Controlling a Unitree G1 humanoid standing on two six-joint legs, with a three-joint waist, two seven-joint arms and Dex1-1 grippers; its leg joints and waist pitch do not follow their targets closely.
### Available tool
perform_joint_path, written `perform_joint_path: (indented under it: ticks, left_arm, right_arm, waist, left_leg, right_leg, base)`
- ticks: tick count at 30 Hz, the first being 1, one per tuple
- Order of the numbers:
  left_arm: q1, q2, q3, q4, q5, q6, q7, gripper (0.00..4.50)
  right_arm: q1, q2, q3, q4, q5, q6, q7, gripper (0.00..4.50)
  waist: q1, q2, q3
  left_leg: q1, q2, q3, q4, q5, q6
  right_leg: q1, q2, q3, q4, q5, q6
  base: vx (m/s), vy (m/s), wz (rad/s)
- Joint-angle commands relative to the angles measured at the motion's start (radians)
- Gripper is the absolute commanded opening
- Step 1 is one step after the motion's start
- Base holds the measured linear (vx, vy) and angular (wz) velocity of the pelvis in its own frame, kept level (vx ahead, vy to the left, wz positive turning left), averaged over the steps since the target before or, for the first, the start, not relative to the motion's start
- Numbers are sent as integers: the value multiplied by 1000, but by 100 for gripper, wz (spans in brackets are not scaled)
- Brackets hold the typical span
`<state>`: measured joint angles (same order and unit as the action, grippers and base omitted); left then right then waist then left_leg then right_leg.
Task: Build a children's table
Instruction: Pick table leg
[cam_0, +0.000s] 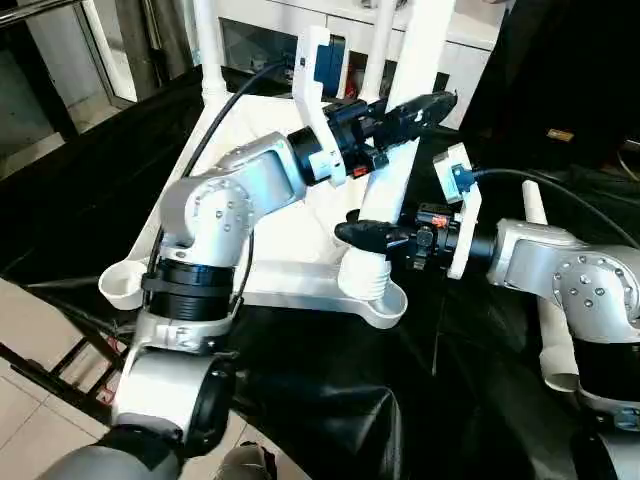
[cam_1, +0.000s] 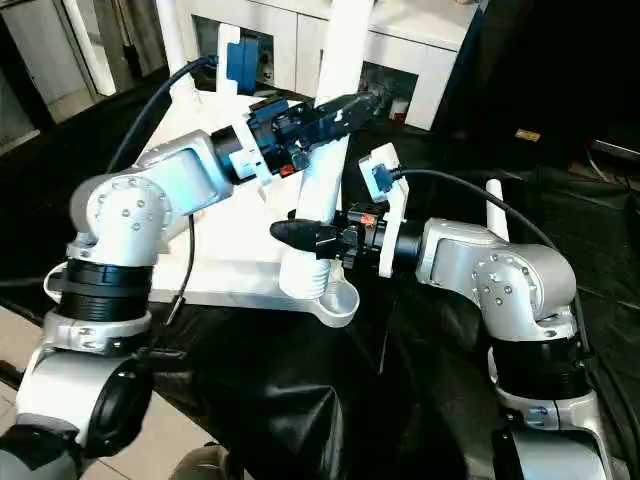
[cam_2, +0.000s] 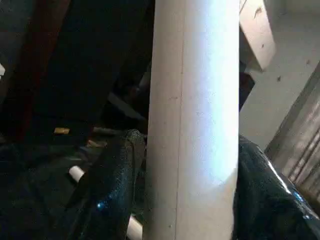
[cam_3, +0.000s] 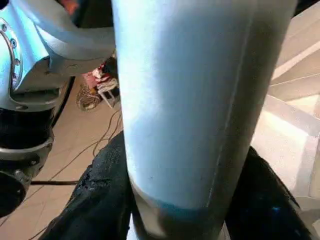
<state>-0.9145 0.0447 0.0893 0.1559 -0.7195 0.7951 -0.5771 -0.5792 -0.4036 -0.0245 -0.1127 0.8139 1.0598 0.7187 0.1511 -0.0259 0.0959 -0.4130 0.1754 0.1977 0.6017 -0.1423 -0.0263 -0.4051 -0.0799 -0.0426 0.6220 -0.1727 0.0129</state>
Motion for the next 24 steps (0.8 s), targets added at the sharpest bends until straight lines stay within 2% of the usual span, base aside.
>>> perform_joint_path:
  ticks: [1, 3, 4, 5, 6, 8, 9, 11, 12, 14, 15, 16, 18, 19, 20, 21, 22, 23, 24]
  left_arm:
    - [-39, -4, 27, -7, -3, -65, -6, 294]
    - [-51, -14, 53, 15, 2, -105, 19, 300]
    - [-67, -29, 98, 36, -20, -141, 38, 302]
    - [-67, -29, 98, 36, -20, -141, 38, 302]
    - [-87, -42, 150, 52, -55, -171, 56, 302]
    - [-120, -53, 221, 79, -104, -196, 100, 302]
    - [-128, -43, 232, 81, -107, -211, 85, 302]
    - [-117, -13, 213, 61, -87, -218, 37, 302]
    - [-107, 3, 197, 51, -71, -215, 19, 302]
    - [-94, 22, 174, 42, -48, -216, -2, 302]
    - [-59, 65, 118, 22, 10, -222, -44, 302]
    - [-22, 108, 59, 4, 71, -235, -85, 302]
    - [43, 172, -29, -20, 159, -263, -138, 302]
    - [50, 178, -37, -21, 166, -266, -141, 302]
    - [69, 193, -58, -25, 184, -276, -150, 302]
    - [156, 260, -152, -52, 252, -319, -203, 302]
    - [190, 288, -191, -66, 280, -340, -226, 302]
    - [221, 319, -237, -79, 312, -354, -251, 302]
    - [221, 319, -237, -79, 312, -354, -251, 302]
  right_arm:
    - [10, 2, -8, 2, -3, -1, -9, 191]
    - [11, 8, -14, 0, 0, -5, -13, 190]
    - [14, 17, -23, -3, 3, -10, -20, 190]
    - [14, 17, -23, -3, 3, -10, -20, 190]
    - [18, 29, -33, -5, 4, -21, -33, 190]
    - [23, 40, -46, -7, 5, -32, -48, 190]
    - [27, 49, -57, -7, 3, -43, -61, 190]
    - [34, 57, -65, -9, -12, -71, -80, 190]
    - [38, 61, -68, -11, -23, -85, -93, 190]
    - [42, 62, -70, -12, -36, -99, -105, 190]
    - [51, 58, -65, -8, -83, -139, -133, 190]
    - [61, 50, -55, -5, -129, -172, -156, 190]
    - [81, 42, -45, 4, -201, -233, -196, 190]
    - [84, 42, -45, 5, -207, -240, -201, 190]
    - [91, 41, -43, 6, -225, -259, -213, 190]
    - [127, 22, -19, -5, -290, -315, -242, 190]
    - [141, 15, -13, -14, -307, -324, -256, 190]
    - [156, 5, 0, -18, -332, -344, -265, 190]
    - [156, 5, 0, -18, -332, -344, -265, 190]
  waist:
    - [4, -6, -99]
    - [4, -5, -98]
    - [4, -2, -98]
    - [4, -4, -98]
    - [5, -1, -97]
    - [4, -3, -98]
    - [3, 1, -96]
    - [4, 2, -97]
    - [2, 7, -96]
    - [1, 5, -97]
    - [-1, 9, -95]
    - [-3, 9, -92]
    - [-3, 12, -93]
    - [-7, 16, -93]
    - [-6, 17, -95]
    - [-7, 19, -92]
    - [-14, 16, -88]
    - [-14, 16, -90]
    - [-14, 16, -90]
  left_leg:
    - [38, 48, -27, -65, -194, -52]
    - [37, 47, -27, -66, -204, -54]
    - [36, 46, -28, -66, -209, -56]
    - [37, 46, -28, -66, -212, -57]
    - [37, 46, -29, -66, -216, -59]
    - [39, 45, -29, -65, -228, -62]
    - [38, 45, -30, -67, -232, -63]
    - [40, 45, -32, -68, -233, -63]
    - [40, 45, -31, -70, -240, -68]
    - [41, 47, -32, -71, -237, -73]
    - [42, 47, -31, -72, -238, -77]
    - [42, 50, -34, -78, -250, -84]
    - [46, 50, -33, -79, -258, -96]
    - [47, 48, -31, -82, -274, -115]
    - [49, 49, -32, -81, -274, -119]
    - [45, 49, -35, -83, -281, -122]
    - [42, 48, -33, -86, -293, -119]
    - [46, 48, -32, -85, -295, -115]
    - [46, 48, -32, -85, -295, -115]
  right_leg:
    - [43, -71, 33, -71, -206, -180]
    - [43, -70, 33, -73, -209, -175]
    - [44, -71, 33, -72, -207, -175]
    - [44, -72, 33, -73, -209, -176]
    - [44, -73, 32, -71, -214, -178]
    - [44, -72, 31, -73, -216, -186]
    - [42, -71, 32, -74, -215, -183]
    - [41, -70, 31, -74, -218, -173]
    - [40, -69, 32, -72, -226, -166]
    - [40, -69, 32, -72, -220, -162]
    - [36, -67, 32, -72, -221, -159]
    - [33, -67, 33, -77, -245, -137]
    - [30, -67, 35, -76, -258, -122]
    - [30, -64, 36, -75, -261, -113]
    - [30, -66, 35, -74, -252, -117]
    - [31, -67, 35, -72, -241, -121]
    - [31, -64, 37, -74, -248, -112]
    - [31, -64, 38, -75, -253, -113]
    - [31, -64, 38, -75, -253, -113]
  base:
    - [0, 0, 0]
    - [0, 0, 0]
    - [0, 0, 0]
    - [0, 0, 0]
    - [0, 0, 0]
    - [0, 0, 0]
    - [0, 0, 0]
    - [0, 0, 0]
    - [0, 0, 0]
    - [0, 0, 0]
    - [0, 0, 0]
    - [0, 0, 0]
    - [0, 0, 0]
    - [0, 0, 0]
    - [0, 0, 0]
    - [0, 0, 0]
    - [0, 0, 0]
    - [0, 0, 0]
    - [0, 0, 0]
